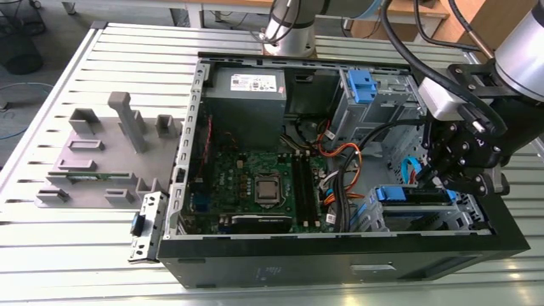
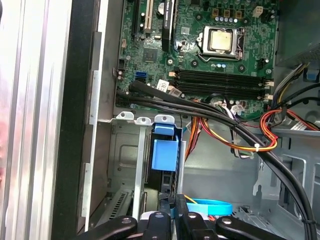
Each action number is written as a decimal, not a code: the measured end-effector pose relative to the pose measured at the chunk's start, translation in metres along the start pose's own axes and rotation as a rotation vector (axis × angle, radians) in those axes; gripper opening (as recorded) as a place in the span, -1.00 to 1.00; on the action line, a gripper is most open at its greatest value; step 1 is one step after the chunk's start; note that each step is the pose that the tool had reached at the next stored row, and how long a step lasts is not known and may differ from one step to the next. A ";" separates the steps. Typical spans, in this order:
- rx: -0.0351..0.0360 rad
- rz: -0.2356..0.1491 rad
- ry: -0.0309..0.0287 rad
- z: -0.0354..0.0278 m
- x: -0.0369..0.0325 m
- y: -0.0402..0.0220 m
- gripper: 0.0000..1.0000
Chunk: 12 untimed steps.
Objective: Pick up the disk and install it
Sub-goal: 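Insert the first disk wire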
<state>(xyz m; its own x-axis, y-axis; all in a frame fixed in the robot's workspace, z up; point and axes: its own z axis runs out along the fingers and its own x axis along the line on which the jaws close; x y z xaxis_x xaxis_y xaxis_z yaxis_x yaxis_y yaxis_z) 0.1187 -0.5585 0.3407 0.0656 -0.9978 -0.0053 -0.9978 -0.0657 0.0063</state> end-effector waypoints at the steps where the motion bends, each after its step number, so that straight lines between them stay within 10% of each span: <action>1: -0.0001 0.000 0.0001 0.0006 0.0001 0.0000 -0.68; 12: -0.0001 0.000 0.0003 0.0028 0.0015 0.0001 -0.68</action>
<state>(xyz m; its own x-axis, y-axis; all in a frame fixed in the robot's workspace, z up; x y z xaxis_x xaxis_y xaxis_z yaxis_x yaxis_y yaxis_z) 0.1188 -0.5600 0.3378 0.0657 -0.9978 -0.0050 -0.9978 -0.0657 0.0063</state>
